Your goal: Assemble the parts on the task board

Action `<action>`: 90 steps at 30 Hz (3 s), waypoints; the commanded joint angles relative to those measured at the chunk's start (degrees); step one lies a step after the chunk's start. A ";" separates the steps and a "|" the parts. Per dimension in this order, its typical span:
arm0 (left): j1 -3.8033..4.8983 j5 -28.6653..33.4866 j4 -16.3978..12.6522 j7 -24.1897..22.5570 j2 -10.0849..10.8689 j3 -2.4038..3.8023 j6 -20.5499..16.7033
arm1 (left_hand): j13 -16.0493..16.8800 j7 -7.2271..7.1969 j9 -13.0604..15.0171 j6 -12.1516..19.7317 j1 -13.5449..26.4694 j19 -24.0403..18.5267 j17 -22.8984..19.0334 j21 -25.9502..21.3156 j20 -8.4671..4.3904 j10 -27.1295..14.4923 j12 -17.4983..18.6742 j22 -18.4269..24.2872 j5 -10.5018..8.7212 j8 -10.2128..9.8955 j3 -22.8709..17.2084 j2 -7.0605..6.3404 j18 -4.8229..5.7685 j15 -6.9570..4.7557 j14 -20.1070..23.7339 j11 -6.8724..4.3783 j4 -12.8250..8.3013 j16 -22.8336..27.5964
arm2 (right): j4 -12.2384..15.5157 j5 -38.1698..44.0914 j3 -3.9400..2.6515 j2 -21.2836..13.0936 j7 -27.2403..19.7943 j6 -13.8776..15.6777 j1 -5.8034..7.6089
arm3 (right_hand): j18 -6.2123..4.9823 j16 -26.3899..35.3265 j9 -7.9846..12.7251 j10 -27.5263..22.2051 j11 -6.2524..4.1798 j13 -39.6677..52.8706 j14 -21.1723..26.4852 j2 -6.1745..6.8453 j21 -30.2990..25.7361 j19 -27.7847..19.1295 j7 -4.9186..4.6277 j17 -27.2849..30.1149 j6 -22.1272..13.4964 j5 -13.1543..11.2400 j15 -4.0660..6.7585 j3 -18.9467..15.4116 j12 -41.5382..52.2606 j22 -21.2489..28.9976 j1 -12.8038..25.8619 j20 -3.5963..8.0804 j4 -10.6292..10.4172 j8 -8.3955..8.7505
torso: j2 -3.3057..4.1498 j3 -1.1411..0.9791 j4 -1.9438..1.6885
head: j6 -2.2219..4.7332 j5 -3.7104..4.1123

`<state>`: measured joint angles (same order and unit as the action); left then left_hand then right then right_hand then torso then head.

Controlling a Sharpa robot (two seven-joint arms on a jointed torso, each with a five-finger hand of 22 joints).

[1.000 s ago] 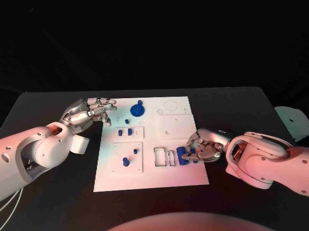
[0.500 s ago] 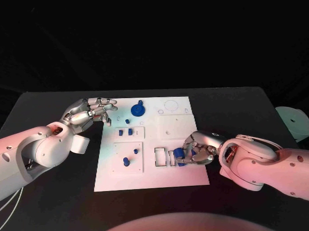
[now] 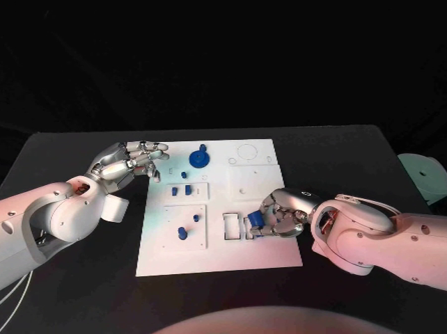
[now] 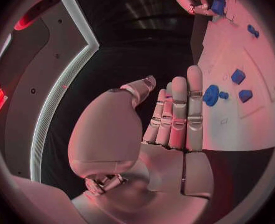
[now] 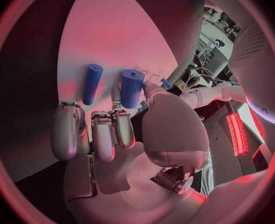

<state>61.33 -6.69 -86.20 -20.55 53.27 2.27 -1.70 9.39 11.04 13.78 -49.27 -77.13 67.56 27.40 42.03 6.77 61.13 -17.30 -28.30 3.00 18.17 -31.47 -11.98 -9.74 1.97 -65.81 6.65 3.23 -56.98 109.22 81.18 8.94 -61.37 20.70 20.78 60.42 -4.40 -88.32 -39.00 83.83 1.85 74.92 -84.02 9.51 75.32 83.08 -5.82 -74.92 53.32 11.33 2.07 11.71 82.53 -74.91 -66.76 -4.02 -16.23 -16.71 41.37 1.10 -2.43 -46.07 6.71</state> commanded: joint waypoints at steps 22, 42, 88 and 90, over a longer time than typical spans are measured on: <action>-0.02 -0.14 -0.12 0.09 -0.08 0.03 1.19 | 0.07 0.20 -0.09 0.12 0.37 -0.37 0.15 0.30 0.16 -0.45 -0.41 -0.07 0.10 0.03 0.38 0.16 -0.75 0.05 0.35 0.14 0.15 -0.24 | 1.67 -14.91 0.28 -0.95 -1.06 3.54 0.74 | 0.94 -0.24 -1.15 0.07 -1.33 5.69 -4.91 -2.27 -0.25 0.23 0.95 -9.73 3.00 3.52 1.08 6.66 -0.81 -5.57 -5.75 0.91 0.88 -1.64 | 0.01 0.01 0.05 | 0.26 -0.09; -0.02 -0.23 -0.17 0.25 -0.36 0.03 1.52 | 0.07 0.20 -0.09 0.12 0.37 -0.37 0.15 0.30 0.16 -0.45 -0.41 -0.07 0.10 0.03 0.38 0.16 -0.75 0.05 0.35 0.14 0.15 -0.24 | 1.57 -16.58 0.21 3.09 -1.72 -1.78 2.50 | 1.02 -0.40 -3.39 0.41 -2.08 5.90 -5.05 -1.97 -0.11 0.50 1.83 -10.42 4.57 -0.73 1.72 5.99 -1.16 -6.04 1.76 1.51 -0.42 -4.07 | 0.02 0.06 -0.05 | 0.24 -0.51; -0.02 -0.44 -0.41 0.51 0.01 0.04 1.63 | 0.07 0.24 -0.12 0.17 0.40 -0.42 0.22 0.31 0.17 -0.54 -0.47 -0.10 0.10 0.04 0.42 0.20 -0.75 0.08 0.41 0.18 0.22 -0.26 | -0.59 -8.30 0.20 6.12 1.29 -1.70 2.28 | 0.86 -0.23 -6.97 0.18 -2.82 5.76 -5.01 -6.53 -1.64 0.37 2.66 -10.26 3.93 -8.36 2.33 -12.21 -2.68 -6.17 12.89 2.12 -0.55 -8.20 | 0.04 -0.02 0.03 | 0.34 -0.98; -0.02 -0.45 -0.41 0.51 0.05 0.04 1.61 | 0.07 0.24 -0.12 0.17 0.40 -0.42 0.22 0.31 0.17 -0.54 -0.47 -0.10 0.10 0.04 0.42 0.20 -0.75 0.08 0.41 0.18 0.22 -0.26 | -0.12 -8.24 0.20 5.75 0.77 -1.53 2.28 | 0.92 -0.30 -7.08 0.36 -2.91 6.02 -5.07 -7.52 -1.39 0.55 2.82 -10.52 4.10 -7.25 2.42 -12.31 -2.50 -6.40 9.05 2.14 -0.39 -8.57 | 0.02 -0.02 0.03 | 0.35 -0.99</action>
<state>61.32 -6.98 -86.43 -19.83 53.34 2.27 -1.08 9.39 11.04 13.73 -49.27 -77.13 67.56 27.53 42.03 6.76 60.92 -17.50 -28.31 3.00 18.17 -31.31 -11.98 -9.74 1.98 -65.81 6.86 3.40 -56.98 108.73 72.00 9.13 -55.49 22.66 19.02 62.77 -4.41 -88.53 -46.04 83.94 -0.72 74.94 -84.03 2.11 73.60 83.40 -3.22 -74.94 57.56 3.69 4.12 -0.38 79.89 -74.95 -56.69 -2.04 -16.62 -25.08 41.40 1.08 -2.38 -45.74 5.74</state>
